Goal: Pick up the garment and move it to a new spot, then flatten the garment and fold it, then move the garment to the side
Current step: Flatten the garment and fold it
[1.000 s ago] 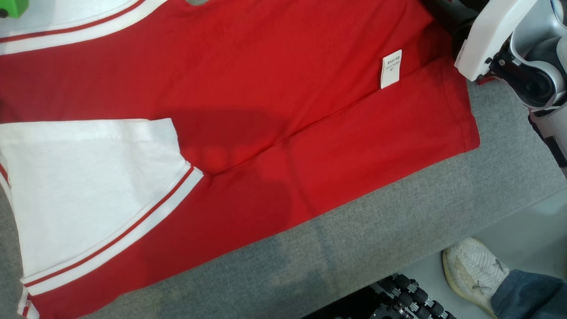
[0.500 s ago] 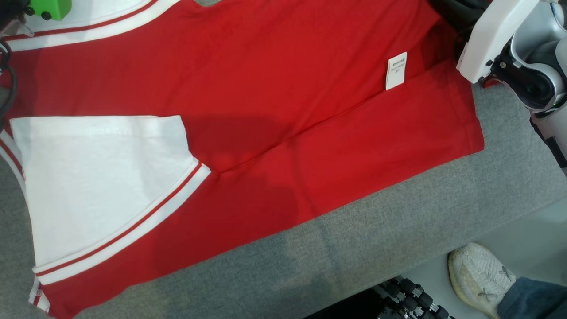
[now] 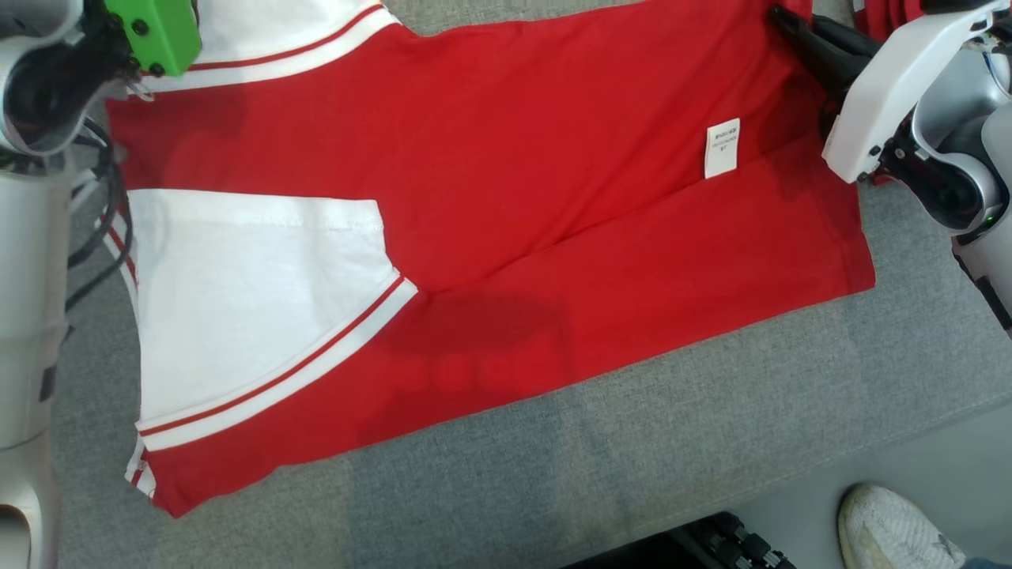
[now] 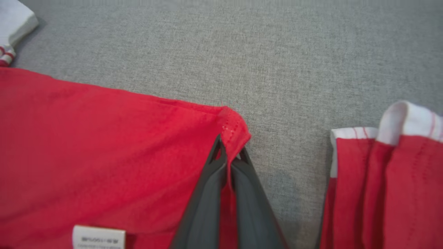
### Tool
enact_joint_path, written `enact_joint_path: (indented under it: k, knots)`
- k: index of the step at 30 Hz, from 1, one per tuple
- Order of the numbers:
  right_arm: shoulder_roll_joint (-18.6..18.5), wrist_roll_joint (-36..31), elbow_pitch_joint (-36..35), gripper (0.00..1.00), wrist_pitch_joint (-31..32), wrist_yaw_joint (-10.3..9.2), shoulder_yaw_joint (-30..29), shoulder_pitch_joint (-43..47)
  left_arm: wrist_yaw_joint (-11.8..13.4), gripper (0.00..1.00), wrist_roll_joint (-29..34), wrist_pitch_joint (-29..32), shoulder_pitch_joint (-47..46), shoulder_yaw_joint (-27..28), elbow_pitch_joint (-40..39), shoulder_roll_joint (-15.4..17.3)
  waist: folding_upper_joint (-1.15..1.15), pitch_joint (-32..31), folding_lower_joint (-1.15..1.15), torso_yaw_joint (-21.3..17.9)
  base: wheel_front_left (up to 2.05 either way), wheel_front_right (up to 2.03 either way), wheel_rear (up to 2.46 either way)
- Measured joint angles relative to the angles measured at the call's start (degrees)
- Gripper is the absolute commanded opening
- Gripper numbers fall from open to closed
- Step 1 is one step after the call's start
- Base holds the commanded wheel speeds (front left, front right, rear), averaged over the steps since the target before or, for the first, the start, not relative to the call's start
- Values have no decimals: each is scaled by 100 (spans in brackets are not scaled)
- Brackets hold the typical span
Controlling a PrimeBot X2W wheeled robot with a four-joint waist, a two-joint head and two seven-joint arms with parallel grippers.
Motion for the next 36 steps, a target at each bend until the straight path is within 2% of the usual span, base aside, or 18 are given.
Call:
enact_joint_path:
  k: [8,16,24,28,36]
  knots:
    - [-47,-2,46,0,-318,1,60,402,-104,0,-413,-269,566,102,-265,-155,0,-536,0,213,0,0,0]
    - [-159,2,107,0,-558,19,90,871,-154,0,-784,-319,1065,91,-857,-343,0,-1020,0,355,0,0,0]
    - [-281,15,108,0,-835,49,46,1243,-154,0,-828,-315,1756,-62,-1478,-398,0,-1366,0,523,0,0,0]
    - [-365,21,89,0,-906,49,48,1365,-93,0,-829,-310,2123,-18,-1831,-267,0,-1437,0,604,0,0,0]
    - [-605,27,90,0,-1106,49,-25,1629,147,0,-906,-392,2832,91,-2526,-291,0,-1415,0,736,0,0,0]
